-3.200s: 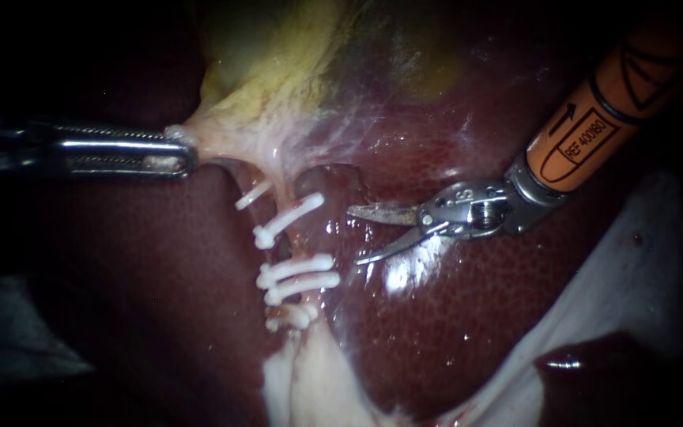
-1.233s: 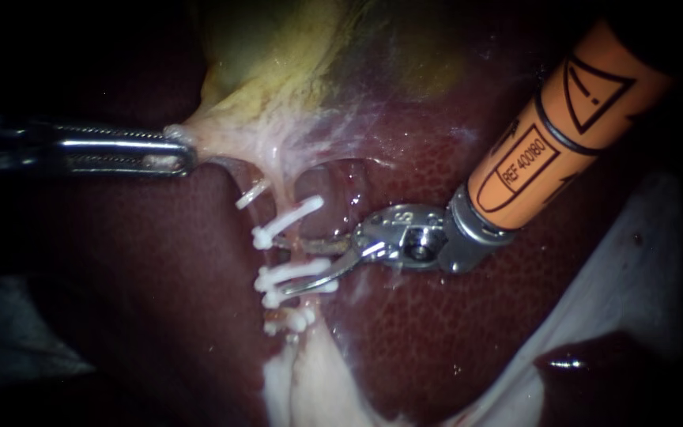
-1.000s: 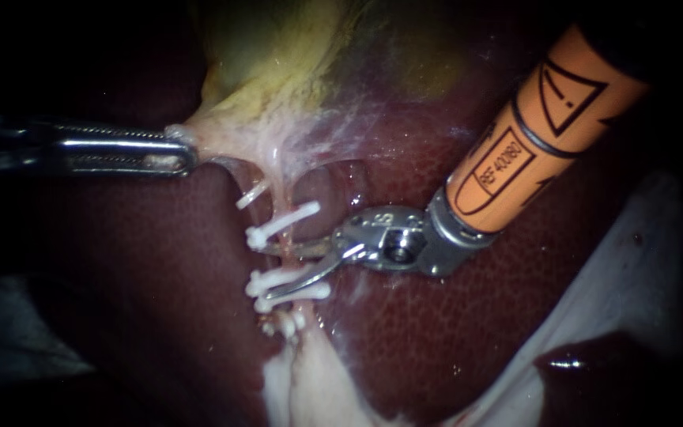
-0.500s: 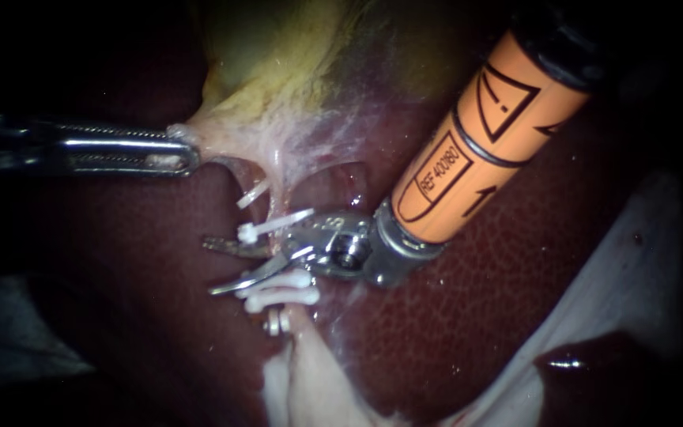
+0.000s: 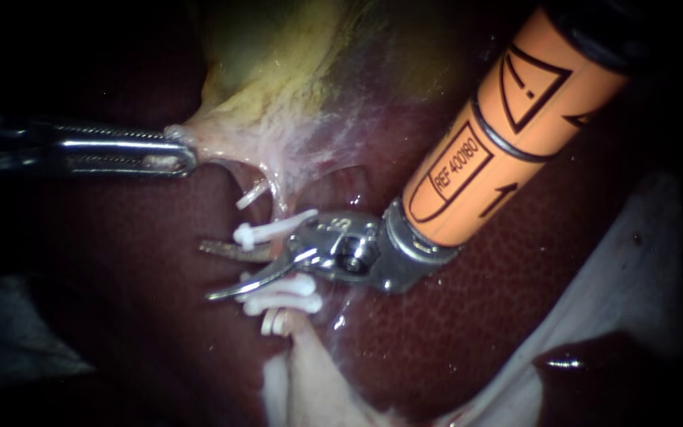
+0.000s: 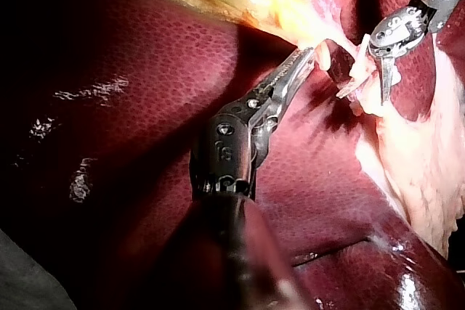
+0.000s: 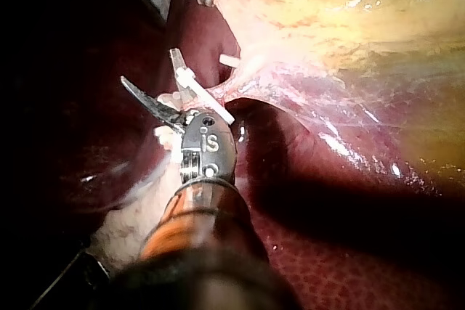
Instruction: Go to the cutting position right tube
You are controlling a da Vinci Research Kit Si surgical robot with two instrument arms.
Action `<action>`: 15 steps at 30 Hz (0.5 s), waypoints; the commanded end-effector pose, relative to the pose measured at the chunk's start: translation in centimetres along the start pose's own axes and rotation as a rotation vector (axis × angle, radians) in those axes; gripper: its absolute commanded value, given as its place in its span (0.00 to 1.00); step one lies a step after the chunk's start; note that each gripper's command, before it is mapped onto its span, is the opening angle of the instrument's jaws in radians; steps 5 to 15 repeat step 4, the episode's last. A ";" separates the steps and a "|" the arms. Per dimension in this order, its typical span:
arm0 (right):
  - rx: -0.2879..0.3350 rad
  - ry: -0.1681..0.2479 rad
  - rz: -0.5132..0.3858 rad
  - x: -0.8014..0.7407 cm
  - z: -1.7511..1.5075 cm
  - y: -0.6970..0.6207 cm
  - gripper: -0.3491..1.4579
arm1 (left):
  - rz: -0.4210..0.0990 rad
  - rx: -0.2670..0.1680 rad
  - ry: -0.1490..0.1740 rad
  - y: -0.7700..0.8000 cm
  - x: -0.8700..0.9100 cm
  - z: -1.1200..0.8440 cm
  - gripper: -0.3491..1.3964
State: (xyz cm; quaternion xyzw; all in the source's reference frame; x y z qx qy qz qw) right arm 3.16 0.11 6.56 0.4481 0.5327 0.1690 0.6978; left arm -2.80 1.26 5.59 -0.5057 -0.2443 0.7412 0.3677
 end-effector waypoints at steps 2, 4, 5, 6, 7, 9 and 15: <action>-0.002 0.000 -0.001 -0.02 -0.01 0.02 0.90 | 0.000 -0.001 0.000 0.00 0.01 0.00 0.00; -0.008 0.002 0.011 -0.02 -0.01 0.02 0.90 | 0.000 -0.001 0.000 0.00 0.00 0.00 0.00; -0.008 0.002 0.011 -0.02 -0.01 0.02 0.90 | 0.000 -0.001 0.000 0.00 0.00 0.00 0.00; -0.008 0.002 0.011 -0.02 -0.01 0.02 0.90 | 0.000 -0.001 0.000 0.00 0.00 0.00 0.00; -0.008 0.002 0.011 -0.02 -0.01 0.02 0.90 | 0.000 -0.001 0.000 0.00 0.00 0.00 0.00; -0.008 0.002 0.011 -0.02 -0.01 0.02 0.90 | 0.000 -0.001 0.000 0.00 0.00 0.00 0.00; -0.008 0.002 0.011 -0.02 -0.01 0.02 0.90 | 0.000 -0.001 0.000 0.00 0.00 0.00 0.00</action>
